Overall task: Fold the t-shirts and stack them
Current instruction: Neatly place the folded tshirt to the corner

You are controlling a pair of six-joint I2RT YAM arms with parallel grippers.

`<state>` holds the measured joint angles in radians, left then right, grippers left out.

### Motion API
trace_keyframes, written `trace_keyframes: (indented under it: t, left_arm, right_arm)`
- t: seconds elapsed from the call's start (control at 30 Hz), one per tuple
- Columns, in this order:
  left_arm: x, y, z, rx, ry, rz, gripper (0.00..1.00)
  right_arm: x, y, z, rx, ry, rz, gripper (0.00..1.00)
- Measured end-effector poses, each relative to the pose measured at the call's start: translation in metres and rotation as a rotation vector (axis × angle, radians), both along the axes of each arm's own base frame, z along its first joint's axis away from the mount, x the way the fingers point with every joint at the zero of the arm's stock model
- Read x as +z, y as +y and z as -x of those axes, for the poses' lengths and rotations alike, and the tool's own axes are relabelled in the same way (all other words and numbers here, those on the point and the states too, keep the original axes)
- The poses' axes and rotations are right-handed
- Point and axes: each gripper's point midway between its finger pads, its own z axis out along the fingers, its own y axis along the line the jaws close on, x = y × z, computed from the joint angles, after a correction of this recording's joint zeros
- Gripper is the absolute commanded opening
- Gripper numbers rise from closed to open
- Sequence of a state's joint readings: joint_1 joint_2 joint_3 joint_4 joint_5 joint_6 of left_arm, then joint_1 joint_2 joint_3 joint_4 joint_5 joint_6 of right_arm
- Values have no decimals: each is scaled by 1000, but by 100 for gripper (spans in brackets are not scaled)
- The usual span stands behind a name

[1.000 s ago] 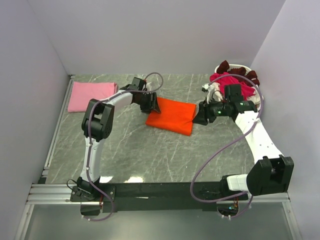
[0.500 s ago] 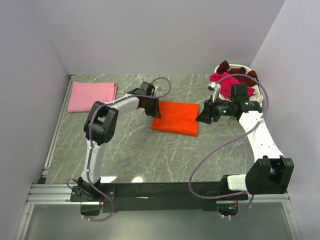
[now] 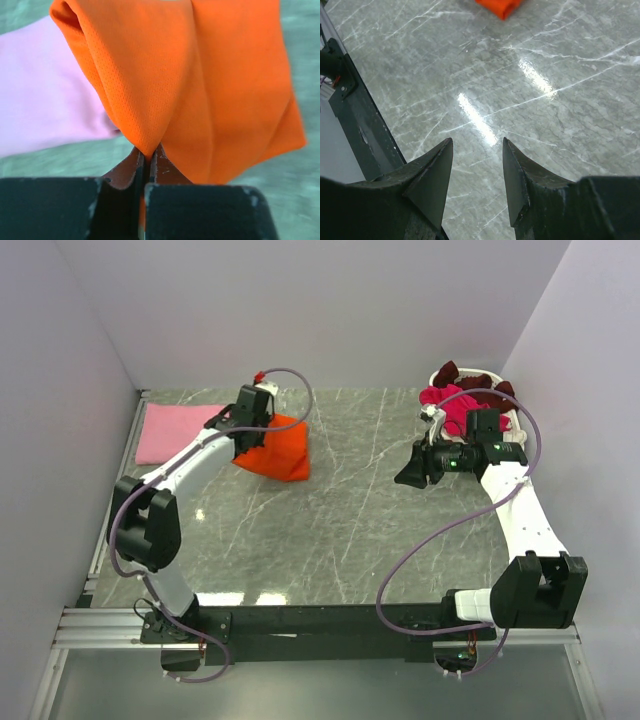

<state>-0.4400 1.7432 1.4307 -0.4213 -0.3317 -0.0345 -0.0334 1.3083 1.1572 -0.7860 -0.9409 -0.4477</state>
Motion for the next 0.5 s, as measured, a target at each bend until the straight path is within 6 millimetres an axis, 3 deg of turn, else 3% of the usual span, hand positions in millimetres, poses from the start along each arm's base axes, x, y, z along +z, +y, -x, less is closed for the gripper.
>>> trace_keyframes:
  t: [0.2,0.27,0.5]
  left_arm:
    - [3,69,-10,102,-1,-135,0]
    - [5,83,-12,117,-1,-172,0]
    - [28,107,-32,107,-41,-233,0]
  right_arm:
    - [0,0,1,4,3,-1,52]
    - [0,1,2,8,3,-3,52]
    - [0,2,5,22,6,-8,52]
